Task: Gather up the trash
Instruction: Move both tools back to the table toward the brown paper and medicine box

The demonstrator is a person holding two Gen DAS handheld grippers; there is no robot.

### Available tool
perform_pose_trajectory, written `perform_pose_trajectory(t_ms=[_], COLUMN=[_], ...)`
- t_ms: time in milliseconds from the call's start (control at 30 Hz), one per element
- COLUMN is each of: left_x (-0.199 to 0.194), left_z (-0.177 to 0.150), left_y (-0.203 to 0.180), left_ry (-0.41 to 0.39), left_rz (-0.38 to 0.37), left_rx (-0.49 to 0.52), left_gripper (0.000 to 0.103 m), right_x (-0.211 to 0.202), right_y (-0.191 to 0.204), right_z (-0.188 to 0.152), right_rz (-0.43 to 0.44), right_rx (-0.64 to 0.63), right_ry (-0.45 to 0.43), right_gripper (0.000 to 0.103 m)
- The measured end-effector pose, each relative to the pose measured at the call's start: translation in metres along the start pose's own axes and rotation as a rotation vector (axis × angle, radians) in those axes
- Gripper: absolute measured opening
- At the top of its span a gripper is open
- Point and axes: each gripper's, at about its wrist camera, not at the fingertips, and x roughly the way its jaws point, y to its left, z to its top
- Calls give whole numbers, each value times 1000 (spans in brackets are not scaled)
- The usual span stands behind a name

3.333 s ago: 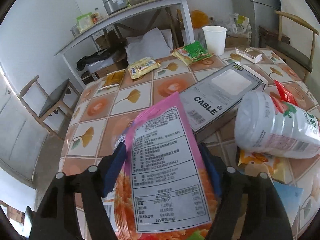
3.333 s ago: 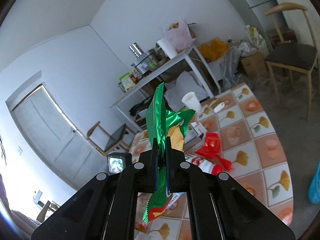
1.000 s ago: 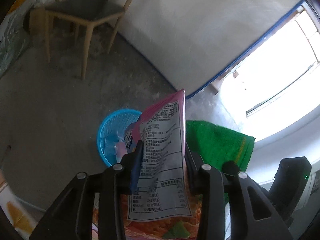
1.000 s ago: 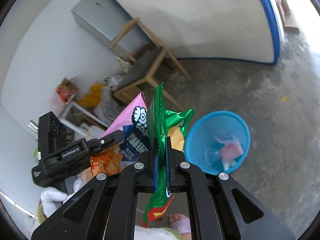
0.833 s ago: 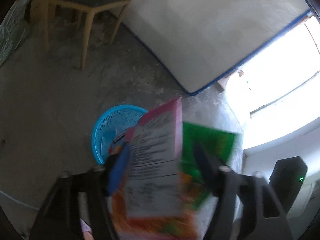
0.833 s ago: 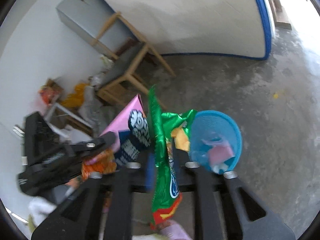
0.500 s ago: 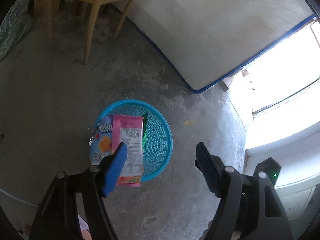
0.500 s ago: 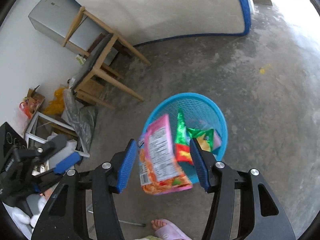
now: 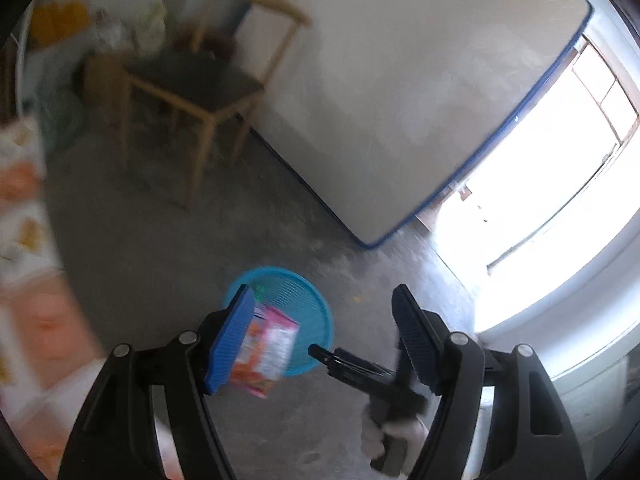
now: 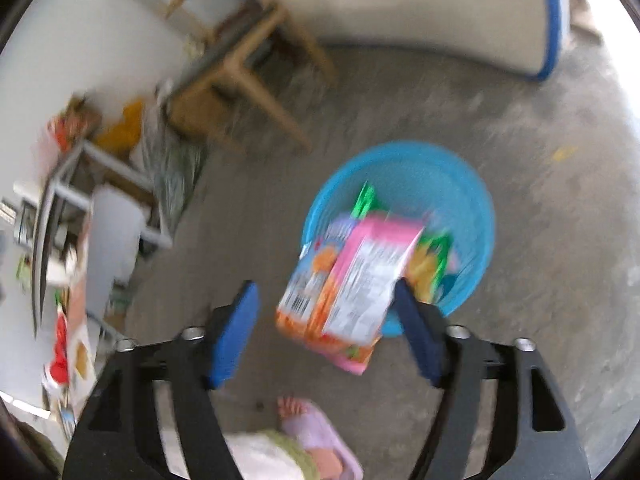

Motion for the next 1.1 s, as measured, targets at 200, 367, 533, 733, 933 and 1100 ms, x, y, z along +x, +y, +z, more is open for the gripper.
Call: perform_pose_trajectory(t_ms=[200,367,533,733,933,1100], left_x=[-97,-160,-205,-219,-221,-219], left_z=[-20,-57,-96,-108,-109,-111], left_y=[48,96,135,156,163,169], left_ry=[-70,-119,-179,-215,-229,-216], left_rz=[98,184,237,241,229,214], left_rx=[-30,-101,-212,-274,-276,-288], left_gripper=[70,71,71,71,71,71], right_x=[78,105,126,128,103,65], right_y=[-47,-66,-69,-80,-75,-52], right_z=[9,11,8,0,-3,14], right_rz=[-18,-33,14,109,272,385], right_rx=[260,338,371,489,522,459], right_ry=[119,165,207,192,135,65], right_gripper=[69,69,63,15,3,2])
